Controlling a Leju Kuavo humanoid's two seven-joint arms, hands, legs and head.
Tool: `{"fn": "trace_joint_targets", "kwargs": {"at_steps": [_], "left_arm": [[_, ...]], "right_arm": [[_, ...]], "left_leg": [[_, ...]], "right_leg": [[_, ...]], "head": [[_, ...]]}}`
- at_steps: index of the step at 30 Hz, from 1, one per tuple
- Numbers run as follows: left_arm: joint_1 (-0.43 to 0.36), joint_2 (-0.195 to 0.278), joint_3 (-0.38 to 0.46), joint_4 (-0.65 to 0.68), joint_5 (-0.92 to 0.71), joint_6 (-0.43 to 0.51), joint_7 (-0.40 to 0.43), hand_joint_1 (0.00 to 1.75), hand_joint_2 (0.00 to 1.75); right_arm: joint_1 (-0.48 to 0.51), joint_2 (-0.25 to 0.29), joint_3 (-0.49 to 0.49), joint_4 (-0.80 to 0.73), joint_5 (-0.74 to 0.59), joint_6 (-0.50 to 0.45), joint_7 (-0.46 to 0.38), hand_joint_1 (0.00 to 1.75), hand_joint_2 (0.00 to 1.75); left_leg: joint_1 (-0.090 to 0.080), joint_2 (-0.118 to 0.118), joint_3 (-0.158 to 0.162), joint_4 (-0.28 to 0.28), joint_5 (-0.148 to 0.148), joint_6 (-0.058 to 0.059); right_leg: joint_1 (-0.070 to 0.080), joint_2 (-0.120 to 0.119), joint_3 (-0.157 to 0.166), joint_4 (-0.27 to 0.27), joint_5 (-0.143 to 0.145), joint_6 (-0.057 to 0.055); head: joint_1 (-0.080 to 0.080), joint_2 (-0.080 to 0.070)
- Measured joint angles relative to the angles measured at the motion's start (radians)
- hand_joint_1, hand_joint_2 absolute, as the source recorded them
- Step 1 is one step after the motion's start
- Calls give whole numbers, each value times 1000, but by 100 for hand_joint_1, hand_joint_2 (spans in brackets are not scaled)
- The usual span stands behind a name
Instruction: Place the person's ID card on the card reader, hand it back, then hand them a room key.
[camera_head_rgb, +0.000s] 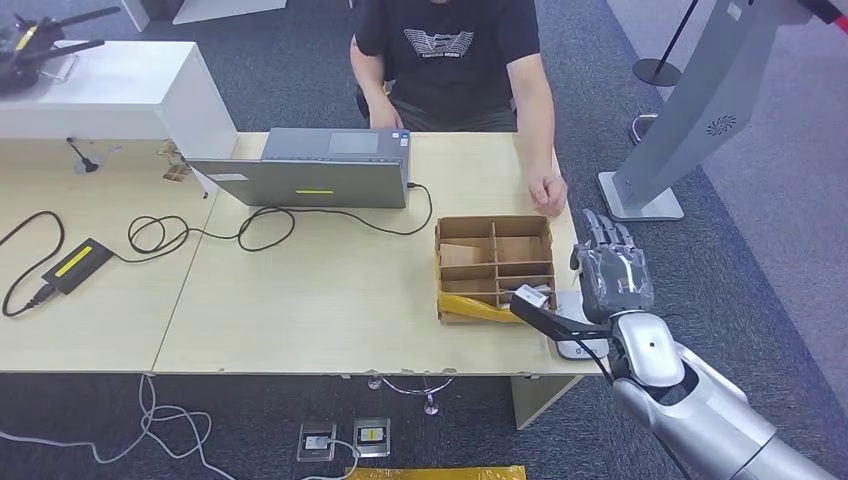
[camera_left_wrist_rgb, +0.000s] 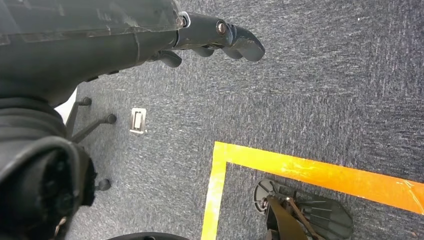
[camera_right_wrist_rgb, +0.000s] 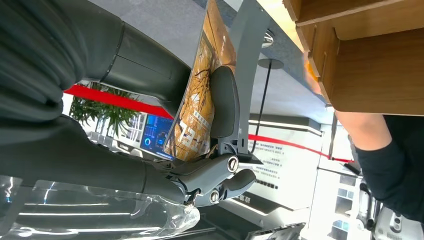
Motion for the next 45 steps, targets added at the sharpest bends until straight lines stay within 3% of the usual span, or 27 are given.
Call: {"fn": "trace_joint_targets", "kwargs": {"at_steps": [12, 22, 31, 45], "left_arm": [[0, 0, -1, -1, 9, 4, 3, 0, 0], [0, 1, -2, -2, 17, 10, 9, 0, 0], [0, 1, -8, -2, 42, 26, 9, 0, 0], [-1, -3, -7, -2, 66, 62, 9, 0, 0]], "right_arm": [[21, -3, 0, 16, -42, 12, -6, 175, 175], [74, -19, -19, 38, -120, -43, 16, 175, 175], [154, -1, -60, 112, -195, -134, -35, 175, 175], [159, 30, -107, 198, -303, -174, -101, 175, 175]], "left_leg": [[0, 0, 0, 0, 0, 0], [0, 0, 0, 0, 0, 0], [1, 0, 0, 0, -1, -1], [1, 1, 2, 0, -1, -1]], "right_leg": [[0, 0, 0, 0, 0, 0], [0, 0, 0, 0, 0, 0], [0, 0, 0, 0, 0, 0], [1, 2, 2, 0, 0, 0]], "head": [[0, 0], [0, 0], [0, 0], [0, 0]]}}
